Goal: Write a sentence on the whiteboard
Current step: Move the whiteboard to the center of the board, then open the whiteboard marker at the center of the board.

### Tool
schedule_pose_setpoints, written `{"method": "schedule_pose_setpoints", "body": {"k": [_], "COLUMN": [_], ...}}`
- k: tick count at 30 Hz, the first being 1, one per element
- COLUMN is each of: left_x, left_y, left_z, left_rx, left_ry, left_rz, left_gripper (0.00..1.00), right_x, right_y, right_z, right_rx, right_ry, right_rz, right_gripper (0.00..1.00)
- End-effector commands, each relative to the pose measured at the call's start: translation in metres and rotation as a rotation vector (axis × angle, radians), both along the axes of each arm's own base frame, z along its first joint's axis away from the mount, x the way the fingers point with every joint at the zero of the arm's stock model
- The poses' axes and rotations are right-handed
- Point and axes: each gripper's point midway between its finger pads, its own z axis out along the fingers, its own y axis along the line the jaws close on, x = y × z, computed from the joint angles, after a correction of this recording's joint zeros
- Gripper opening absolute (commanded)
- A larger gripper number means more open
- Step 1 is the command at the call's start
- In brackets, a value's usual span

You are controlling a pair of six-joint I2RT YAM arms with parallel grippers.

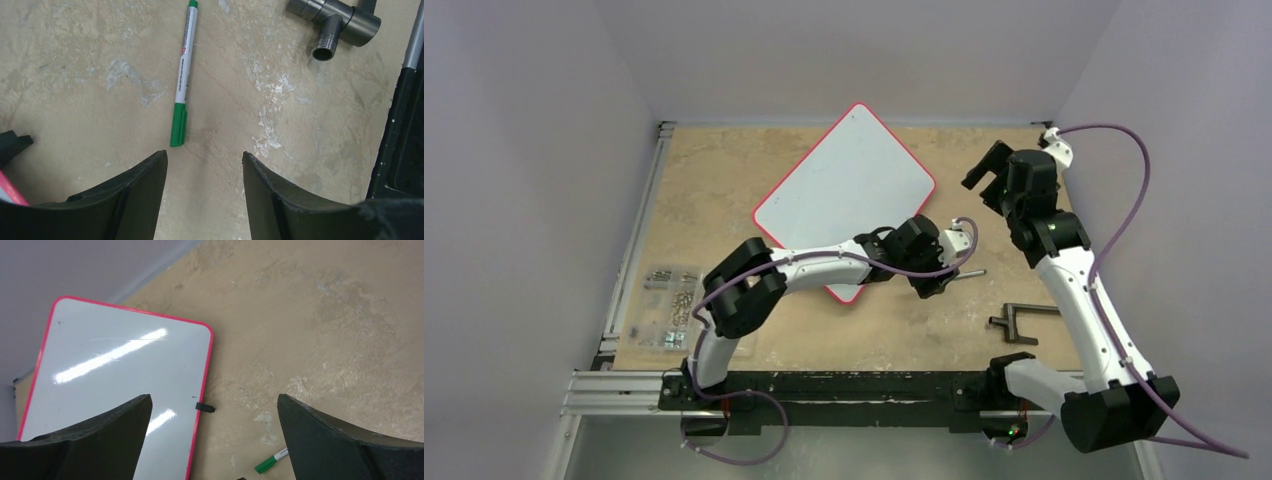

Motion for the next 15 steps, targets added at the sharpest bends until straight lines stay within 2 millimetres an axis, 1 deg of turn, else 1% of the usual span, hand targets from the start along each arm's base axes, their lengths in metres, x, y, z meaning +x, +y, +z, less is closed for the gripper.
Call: {"method": "schedule_pose_setpoints", "body": {"k": [1, 3, 5, 10, 12, 13, 15], "left_x": [0.004, 0.005, 0.005, 0.008, 0.010, 0.011, 0.012], "left_y": [-0.028, -0.032, -0.037, -0.046, -0.048, -0.049, -0.049], "left_z": [0.009, -0.001, -0.007, -0.025, -0.031, -0.038, -0.047], "left_rx": [-0.047, -0.036, -0.030, -0.004, 0.009, 0.021, 0.047], "left_ry": [-0.025, -0.013, -0.005, 0.005, 0.010, 0.015, 0.023], "left_rz": [-0.059, -0.063, -0.068, -0.061, -0.056, -0.057, -0.056], "left_gripper": [0.55, 0.54, 0.52, 0.48, 0.44, 0.41, 0.38], "right_x": [-0.008, -0.011, -0.012, -0.013, -0.013, -0.013, -0.012], "right_y": [-0.014, -0.017, -0.017, -0.015, -0.014, -0.013, -0.012], "right_z": [0.065, 0.079, 0.088, 0.092, 0.092, 0.092, 0.092], "right_rx": [0.055, 0.058, 0.057, 0.059, 0.064, 0.065, 0.066], "right_ry": [-0.185, -0.222, -0.239, -0.241, -0.242, -0.241, -0.240], "right_rz": [-0.103, -0.114, -0.108, -0.098, -0.091, -0.086, -0.078], "right_gripper": [0.99, 0.99, 0.99, 0.99, 0.99, 0.99, 0.99]}}
